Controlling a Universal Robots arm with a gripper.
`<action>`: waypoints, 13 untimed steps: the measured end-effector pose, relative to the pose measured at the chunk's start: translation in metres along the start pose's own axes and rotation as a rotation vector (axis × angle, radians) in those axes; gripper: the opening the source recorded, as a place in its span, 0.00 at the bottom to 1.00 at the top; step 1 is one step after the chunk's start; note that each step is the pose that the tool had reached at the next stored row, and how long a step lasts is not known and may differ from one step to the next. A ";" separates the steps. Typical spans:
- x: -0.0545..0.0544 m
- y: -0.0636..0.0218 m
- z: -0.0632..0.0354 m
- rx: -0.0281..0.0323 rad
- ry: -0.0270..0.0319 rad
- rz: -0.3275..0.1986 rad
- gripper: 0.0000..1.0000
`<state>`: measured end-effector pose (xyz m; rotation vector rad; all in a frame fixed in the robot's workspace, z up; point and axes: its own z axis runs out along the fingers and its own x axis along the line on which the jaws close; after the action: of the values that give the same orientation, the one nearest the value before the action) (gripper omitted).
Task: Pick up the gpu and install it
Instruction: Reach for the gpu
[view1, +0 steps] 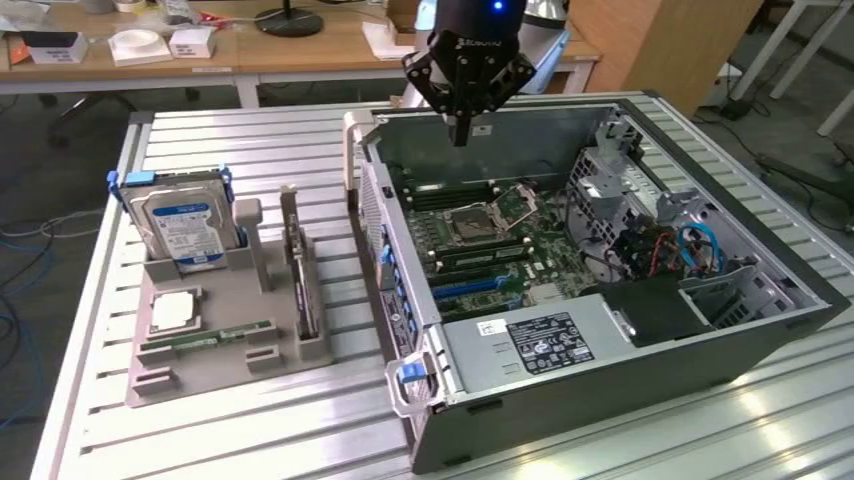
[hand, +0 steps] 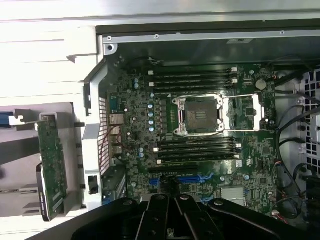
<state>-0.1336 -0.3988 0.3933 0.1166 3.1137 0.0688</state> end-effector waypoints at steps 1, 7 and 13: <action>0.003 -0.0002 -0.0001 0.0000 0.0000 0.000 0.10; 0.016 -0.0012 -0.0004 -0.0001 -0.0001 0.000 0.10; 0.033 -0.0024 -0.0008 0.0000 0.0000 0.000 0.10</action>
<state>-0.1663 -0.3988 0.3933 0.1167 3.1137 0.0688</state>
